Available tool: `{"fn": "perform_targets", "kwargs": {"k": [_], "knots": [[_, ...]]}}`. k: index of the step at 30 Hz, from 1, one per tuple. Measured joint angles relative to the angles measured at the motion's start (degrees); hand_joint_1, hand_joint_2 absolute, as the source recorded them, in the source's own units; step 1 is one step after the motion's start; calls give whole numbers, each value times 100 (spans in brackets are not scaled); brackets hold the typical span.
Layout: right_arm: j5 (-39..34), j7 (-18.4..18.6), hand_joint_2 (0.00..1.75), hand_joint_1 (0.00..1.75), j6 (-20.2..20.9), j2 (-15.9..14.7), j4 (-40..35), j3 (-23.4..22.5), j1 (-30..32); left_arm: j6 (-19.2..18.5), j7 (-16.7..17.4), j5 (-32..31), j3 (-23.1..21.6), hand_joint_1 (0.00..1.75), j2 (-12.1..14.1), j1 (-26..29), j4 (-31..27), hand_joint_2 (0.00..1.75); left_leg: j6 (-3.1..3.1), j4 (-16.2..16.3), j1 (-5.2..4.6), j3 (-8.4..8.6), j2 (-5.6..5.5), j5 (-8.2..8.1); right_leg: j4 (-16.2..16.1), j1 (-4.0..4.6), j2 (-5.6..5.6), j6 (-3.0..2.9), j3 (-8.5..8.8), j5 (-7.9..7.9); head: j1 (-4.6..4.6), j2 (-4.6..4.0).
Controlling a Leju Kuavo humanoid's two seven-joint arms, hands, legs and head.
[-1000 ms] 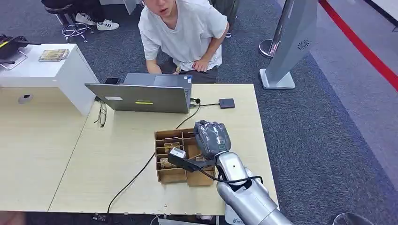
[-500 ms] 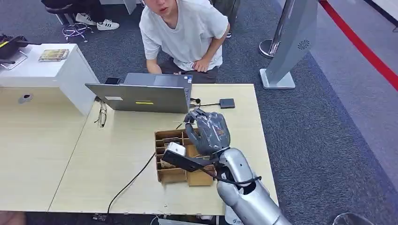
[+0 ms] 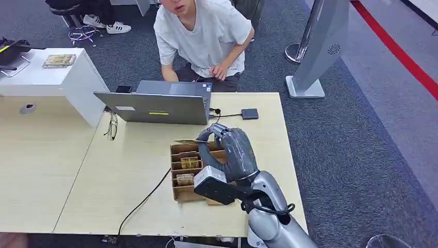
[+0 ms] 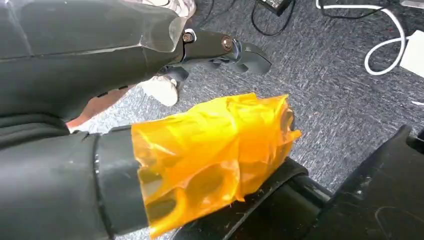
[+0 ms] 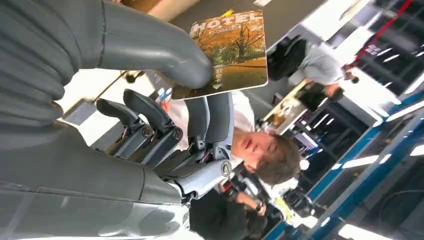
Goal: Pass the card to the sensor for recognition and then transmit it.
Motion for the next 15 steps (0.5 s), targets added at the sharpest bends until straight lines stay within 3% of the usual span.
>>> {"fn": "perform_targets", "kwargs": {"k": [15], "knots": [[-1778, -607, 175, 175, 518, -223, -561, -227, 641, 155, -41, 94, 105, 0, 4, 57, 0, 0, 0, 0, 0, 0, 0, 0, 0, 0, 0, 0, 0, 0, 0, 0]]}}
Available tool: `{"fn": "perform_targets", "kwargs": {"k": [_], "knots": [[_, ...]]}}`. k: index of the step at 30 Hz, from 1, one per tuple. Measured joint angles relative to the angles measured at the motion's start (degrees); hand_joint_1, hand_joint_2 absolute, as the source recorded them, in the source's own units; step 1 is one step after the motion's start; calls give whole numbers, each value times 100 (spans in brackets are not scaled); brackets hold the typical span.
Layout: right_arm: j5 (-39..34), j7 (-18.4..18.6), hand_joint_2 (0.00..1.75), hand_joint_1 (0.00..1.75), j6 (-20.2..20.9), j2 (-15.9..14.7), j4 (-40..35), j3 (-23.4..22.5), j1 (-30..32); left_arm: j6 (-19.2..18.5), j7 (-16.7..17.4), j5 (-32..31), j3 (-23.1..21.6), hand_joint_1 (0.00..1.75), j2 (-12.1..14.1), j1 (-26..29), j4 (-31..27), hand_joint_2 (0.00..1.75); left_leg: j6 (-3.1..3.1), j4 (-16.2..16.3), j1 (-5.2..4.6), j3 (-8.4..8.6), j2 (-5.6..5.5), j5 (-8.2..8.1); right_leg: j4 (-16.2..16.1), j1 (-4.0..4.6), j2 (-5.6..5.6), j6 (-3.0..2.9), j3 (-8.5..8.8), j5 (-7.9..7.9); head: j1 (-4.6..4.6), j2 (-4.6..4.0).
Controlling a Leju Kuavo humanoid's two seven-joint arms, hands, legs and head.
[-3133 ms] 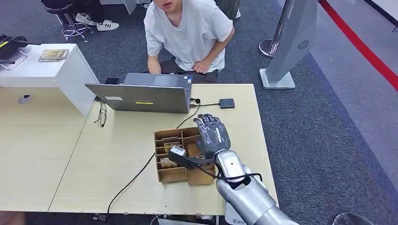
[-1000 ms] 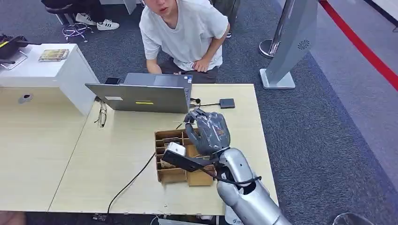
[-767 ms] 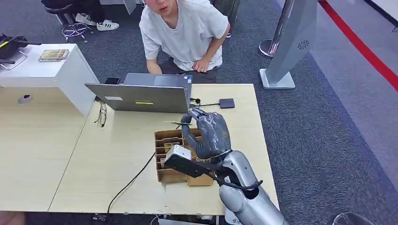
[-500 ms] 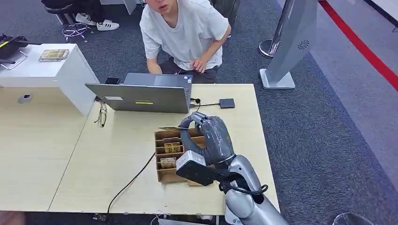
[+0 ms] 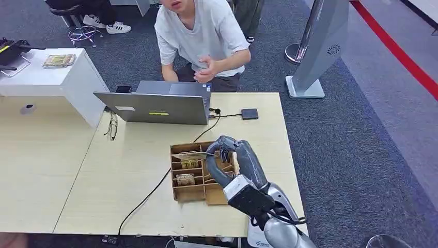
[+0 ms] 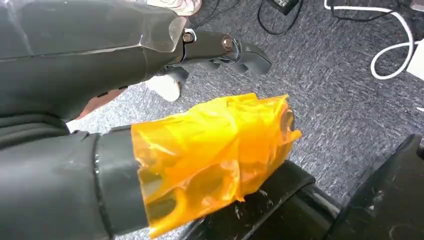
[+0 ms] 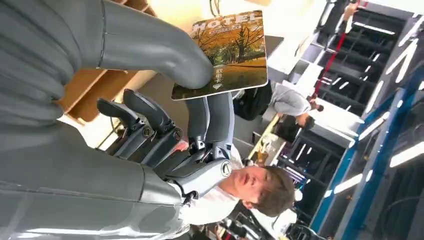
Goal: Pass the card to the sensor for recognition and then transmit it.
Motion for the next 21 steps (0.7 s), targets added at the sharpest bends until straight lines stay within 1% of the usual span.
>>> {"fn": "perform_targets", "kwargs": {"k": [6, 21], "knots": [[-372, -145, 175, 175, 77, -55, -153, -92, 192, 28, -11, 33, 7, 0, 13, 5, 0, 0, 0, 0, 0, 0, 0, 0, 0, 0, 0, 0, 0, 0, 0, 0], [-453, -228, 175, 175, 50, -77, -168, -182, 323, 63, -15, 33, 15, 0, 31, 9, 0, 0, 0, 0, 0, 0, 0, 0, 0, 0, 0, 0, 0, 0, 2, 0]]}}
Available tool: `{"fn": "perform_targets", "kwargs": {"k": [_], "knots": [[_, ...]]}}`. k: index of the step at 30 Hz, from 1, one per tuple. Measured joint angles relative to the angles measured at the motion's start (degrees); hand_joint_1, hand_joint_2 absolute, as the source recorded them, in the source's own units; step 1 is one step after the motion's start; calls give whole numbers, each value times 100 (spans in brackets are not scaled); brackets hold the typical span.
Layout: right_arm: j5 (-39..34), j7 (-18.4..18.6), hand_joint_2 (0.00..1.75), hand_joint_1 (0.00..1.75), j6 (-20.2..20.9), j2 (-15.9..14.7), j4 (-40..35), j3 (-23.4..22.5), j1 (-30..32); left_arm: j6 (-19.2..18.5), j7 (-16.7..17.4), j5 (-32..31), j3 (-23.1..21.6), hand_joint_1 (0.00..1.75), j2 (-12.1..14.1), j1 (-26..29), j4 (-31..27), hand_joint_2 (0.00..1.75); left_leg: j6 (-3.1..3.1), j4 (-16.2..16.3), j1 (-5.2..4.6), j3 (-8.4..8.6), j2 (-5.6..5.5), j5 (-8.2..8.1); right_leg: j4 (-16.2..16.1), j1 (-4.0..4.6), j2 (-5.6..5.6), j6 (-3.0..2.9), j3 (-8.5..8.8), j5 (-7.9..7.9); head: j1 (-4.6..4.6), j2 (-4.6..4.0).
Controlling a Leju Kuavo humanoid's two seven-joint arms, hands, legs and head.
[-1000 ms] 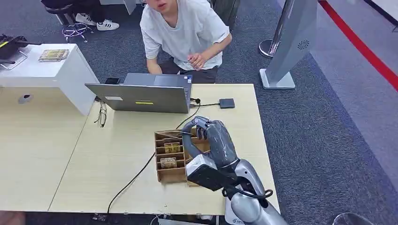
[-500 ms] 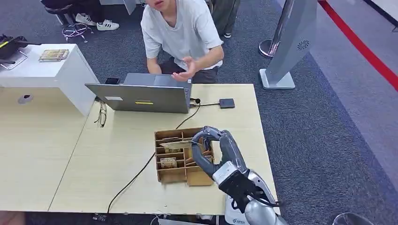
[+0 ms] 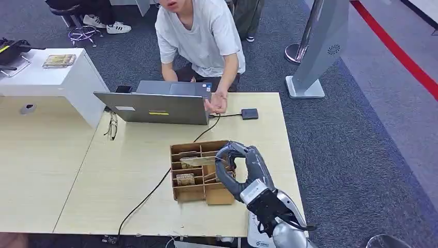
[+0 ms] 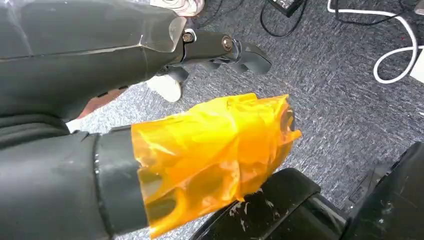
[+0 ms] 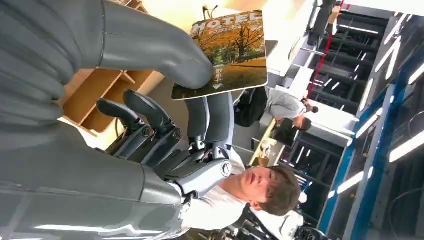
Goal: Pass the card to the sensor for recognition and then transmit it.
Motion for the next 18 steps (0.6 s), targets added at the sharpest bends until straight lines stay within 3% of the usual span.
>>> {"fn": "perform_targets", "kwargs": {"k": [5, 18], "knots": [[87, 11, 175, 175, -65, 0, 0, 0, -3, 0, -2, 4, 0, 0, 0, 0, 2, 0, 0, 0, 0, -1, 0, 0, 0, 0, 0, 0, 0, 0, 0, 0], [920, 476, 175, 175, -376, 0, 116, 30, -307, -2, -7, 24, -2, 0, 0, -25, 0, 0, 0, 0, 0, -2, 0, 0, 0, 0, 0, 0, 0, 0, 0, 0]]}}
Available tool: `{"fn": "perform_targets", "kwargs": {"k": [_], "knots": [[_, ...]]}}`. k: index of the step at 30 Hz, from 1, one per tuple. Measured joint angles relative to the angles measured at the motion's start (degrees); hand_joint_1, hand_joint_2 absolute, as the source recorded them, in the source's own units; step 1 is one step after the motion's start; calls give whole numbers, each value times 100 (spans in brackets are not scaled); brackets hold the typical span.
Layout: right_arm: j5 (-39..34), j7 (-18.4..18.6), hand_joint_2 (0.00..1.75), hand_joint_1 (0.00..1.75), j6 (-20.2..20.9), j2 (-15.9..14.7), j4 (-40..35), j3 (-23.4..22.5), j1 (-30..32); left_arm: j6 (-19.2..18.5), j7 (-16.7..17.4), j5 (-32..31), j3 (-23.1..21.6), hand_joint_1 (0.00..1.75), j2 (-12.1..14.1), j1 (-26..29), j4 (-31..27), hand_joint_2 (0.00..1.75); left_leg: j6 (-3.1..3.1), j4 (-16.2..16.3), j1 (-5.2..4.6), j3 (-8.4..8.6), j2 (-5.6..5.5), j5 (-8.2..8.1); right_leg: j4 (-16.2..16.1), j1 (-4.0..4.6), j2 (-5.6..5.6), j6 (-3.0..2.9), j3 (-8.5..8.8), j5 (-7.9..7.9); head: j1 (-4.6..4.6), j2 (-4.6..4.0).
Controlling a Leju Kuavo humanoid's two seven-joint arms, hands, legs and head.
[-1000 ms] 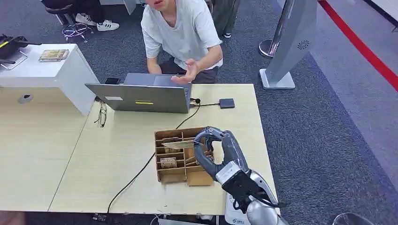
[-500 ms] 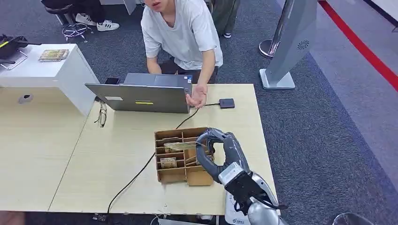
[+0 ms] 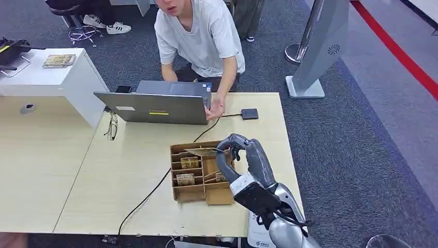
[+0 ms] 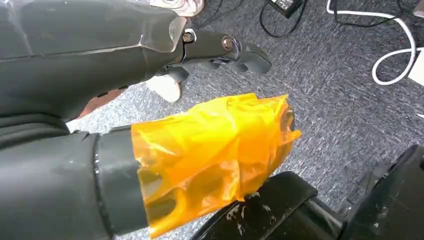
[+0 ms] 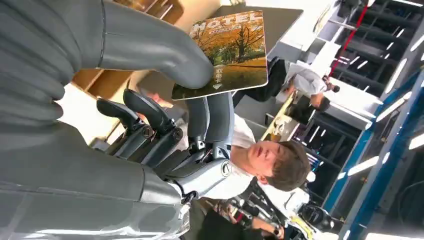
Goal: Pass the card to the sensor for recognition and then transmit it.
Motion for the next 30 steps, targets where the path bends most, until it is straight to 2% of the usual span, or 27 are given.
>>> {"fn": "perform_targets", "kwargs": {"k": [17, 30], "knots": [[674, 610, 175, 175, -120, 22, 516, 15, -808, -66, -13, -24, -90, 0, -2, -188, 13, 0, 0, 0, 0, -1, -1, 1, 1, 0, -2, 0, 0, 0, 0, 0], [1574, 1091, 175, 175, -262, 103, 1038, 24, -1266, -114, -55, -39, -227, 0, -4, -289, 54, 0, 0, 0, 0, -1, -1, 1, 1, 0, -2, 0, 0, 0, 0, 0]]}}
